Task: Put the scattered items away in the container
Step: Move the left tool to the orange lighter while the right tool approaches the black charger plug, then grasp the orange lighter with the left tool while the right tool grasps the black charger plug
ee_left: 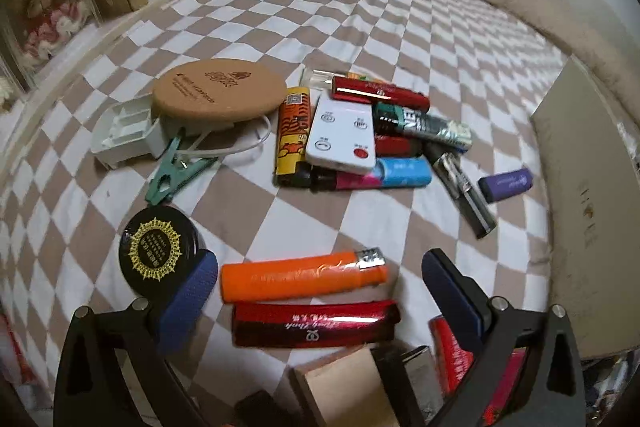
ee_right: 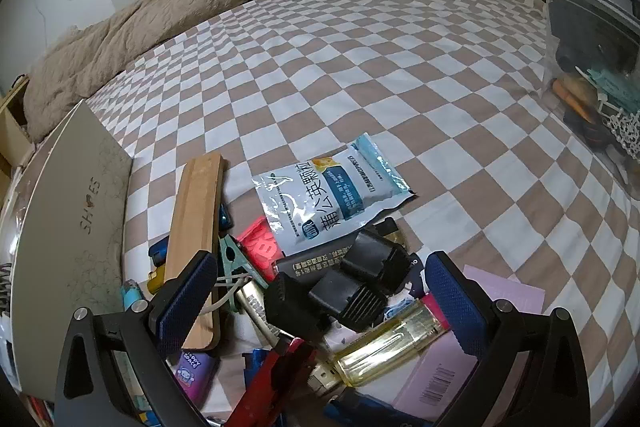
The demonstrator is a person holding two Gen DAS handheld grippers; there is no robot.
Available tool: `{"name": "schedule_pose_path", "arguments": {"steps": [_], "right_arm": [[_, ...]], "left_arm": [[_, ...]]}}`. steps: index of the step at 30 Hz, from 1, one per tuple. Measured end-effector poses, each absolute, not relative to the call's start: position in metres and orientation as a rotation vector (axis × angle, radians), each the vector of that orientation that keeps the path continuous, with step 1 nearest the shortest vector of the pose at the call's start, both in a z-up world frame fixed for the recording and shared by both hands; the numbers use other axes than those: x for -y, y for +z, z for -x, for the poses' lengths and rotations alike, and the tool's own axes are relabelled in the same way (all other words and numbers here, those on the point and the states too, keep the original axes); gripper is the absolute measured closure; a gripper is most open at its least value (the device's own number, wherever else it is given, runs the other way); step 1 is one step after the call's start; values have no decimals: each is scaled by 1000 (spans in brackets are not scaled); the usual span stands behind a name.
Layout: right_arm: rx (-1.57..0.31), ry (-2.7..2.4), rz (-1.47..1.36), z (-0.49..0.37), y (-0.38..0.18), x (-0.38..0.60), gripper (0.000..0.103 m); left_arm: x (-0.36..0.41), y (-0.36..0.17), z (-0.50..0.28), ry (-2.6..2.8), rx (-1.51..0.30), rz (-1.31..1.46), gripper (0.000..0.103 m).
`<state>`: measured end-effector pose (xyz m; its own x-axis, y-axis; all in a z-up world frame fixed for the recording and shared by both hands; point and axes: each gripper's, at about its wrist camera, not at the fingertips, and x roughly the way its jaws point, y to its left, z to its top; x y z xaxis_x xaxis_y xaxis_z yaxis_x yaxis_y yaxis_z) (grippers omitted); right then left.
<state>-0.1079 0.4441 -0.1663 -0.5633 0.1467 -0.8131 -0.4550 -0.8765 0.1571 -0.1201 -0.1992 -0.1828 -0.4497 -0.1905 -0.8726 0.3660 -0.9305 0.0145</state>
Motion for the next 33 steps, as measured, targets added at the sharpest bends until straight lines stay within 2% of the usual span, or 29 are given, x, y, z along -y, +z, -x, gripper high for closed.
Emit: {"name": "schedule_pose_path", "arguments": {"steps": [5, 9, 12, 15, 20, 21, 22, 26, 28, 33], "right_arm": [[-488, 2458, 1232, 109, -166, -442, 0], [-538, 2466, 1152, 102, -154, -447, 0], [-626, 2477, 1109, 95, -148, -451, 0], [-661, 2476, 1110, 92, -145, -452, 0], [-704, 2488, 1148, 94, -147, -450, 0], [-703, 2494, 1152, 95, -147, -449, 2], [-700, 2498, 1155, 95, -147, -449, 10], [-751, 2475, 1182, 95, -152, -455, 28], [-783, 2451, 1202, 95, -157, -460, 40], [-827, 2380, 1239, 99, -169, -470, 42]], "left_arm": [[186, -197, 131, -2322, -112, -1447, 0], [189, -199, 129, -2305, -142, -1441, 0], [193, -198, 125, -2306, -167, -1435, 4], [195, -194, 122, -2307, -188, -1405, 18], [196, -193, 121, -2321, -207, -1393, 19], [196, -192, 121, -2324, -212, -1390, 19], [197, -192, 121, -2327, -222, -1386, 19], [197, -189, 120, -2343, -274, -1372, 19], [196, -189, 120, -2350, -288, -1374, 19], [191, -189, 122, -2358, -269, -1380, 19]]}}
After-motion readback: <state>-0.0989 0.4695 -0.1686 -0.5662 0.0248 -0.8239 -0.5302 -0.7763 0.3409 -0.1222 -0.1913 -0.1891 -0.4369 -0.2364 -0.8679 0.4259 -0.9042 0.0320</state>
